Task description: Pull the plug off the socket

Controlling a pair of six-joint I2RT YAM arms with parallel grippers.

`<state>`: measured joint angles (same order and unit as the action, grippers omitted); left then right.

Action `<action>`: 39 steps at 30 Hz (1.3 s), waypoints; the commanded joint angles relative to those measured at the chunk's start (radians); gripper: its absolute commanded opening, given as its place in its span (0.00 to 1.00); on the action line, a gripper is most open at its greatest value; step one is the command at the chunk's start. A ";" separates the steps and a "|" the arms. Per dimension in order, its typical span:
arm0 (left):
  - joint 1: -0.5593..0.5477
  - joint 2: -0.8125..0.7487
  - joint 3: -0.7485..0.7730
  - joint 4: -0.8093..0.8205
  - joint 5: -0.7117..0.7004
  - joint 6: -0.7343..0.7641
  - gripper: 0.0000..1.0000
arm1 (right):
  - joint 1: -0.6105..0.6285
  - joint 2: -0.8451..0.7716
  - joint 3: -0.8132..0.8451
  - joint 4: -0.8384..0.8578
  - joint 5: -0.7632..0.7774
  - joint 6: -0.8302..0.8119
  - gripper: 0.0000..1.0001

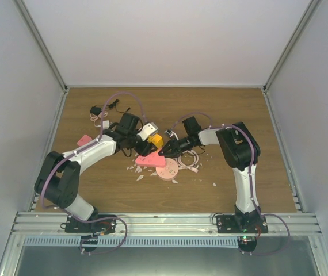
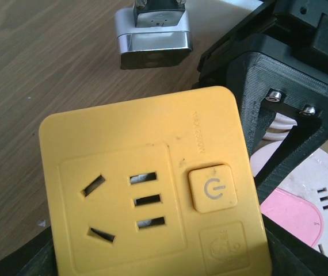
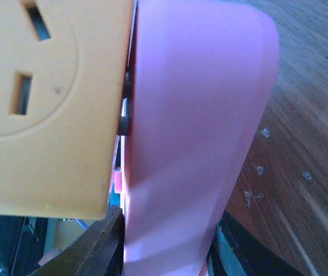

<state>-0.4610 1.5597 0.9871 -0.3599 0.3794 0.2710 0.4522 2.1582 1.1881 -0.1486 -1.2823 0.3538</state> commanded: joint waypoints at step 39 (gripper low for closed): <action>-0.027 -0.087 -0.041 0.144 0.031 0.028 0.18 | -0.009 0.066 -0.031 0.011 0.096 -0.043 0.01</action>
<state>-0.4427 1.5139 0.9180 -0.2886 0.4271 0.2710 0.4488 2.1685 1.1820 -0.1482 -1.3197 0.3737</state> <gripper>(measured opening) 0.637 0.332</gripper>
